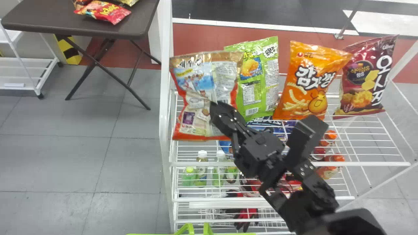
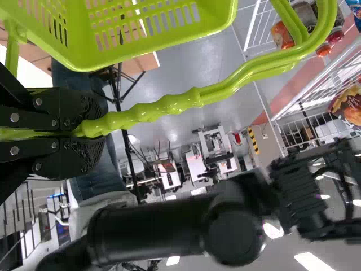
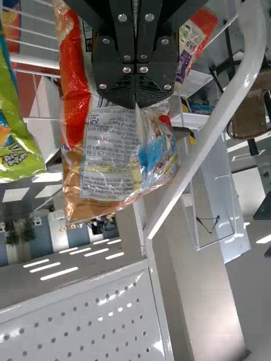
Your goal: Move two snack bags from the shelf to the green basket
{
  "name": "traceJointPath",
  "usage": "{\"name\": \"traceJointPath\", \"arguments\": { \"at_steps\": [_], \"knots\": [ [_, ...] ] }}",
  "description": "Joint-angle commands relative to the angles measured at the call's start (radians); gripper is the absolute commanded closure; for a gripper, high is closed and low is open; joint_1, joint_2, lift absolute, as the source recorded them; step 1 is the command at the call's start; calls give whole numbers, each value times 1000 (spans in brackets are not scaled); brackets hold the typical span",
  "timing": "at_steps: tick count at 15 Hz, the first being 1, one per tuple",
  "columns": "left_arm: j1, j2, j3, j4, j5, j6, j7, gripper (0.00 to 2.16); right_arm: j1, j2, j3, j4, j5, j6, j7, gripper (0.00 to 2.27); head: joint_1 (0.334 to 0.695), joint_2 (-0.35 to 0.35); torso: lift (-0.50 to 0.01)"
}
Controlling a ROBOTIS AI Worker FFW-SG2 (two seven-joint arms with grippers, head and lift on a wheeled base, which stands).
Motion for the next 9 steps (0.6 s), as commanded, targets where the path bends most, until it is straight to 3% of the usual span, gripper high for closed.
{"name": "traceJointPath", "arguments": {
  "at_steps": [1, 4, 6, 9],
  "knots": [
    [-4, -1, -4, -1, 0, 0, 2, 2128, 94, -36, -58, -98, -11, 65, 0, 2246, 695, -163, -13],
    [-7, -3, -1, 5, 2, 0, 5, 2128, 232, -83, -152, -256, -89, 261, 8, 2243, 695, -282, -13],
    [-14, -6, 0, 6, 3, 0, 7, 2128, 301, -90, -209, -360, -117, 479, 29, 2243, 695, -340, -13],
    [-16, -9, -8, 10, 3, 7, 14, 2128, 341, -82, -310, -475, -141, 899, 94, 2246, 695, -350, -13]
  ]
}}
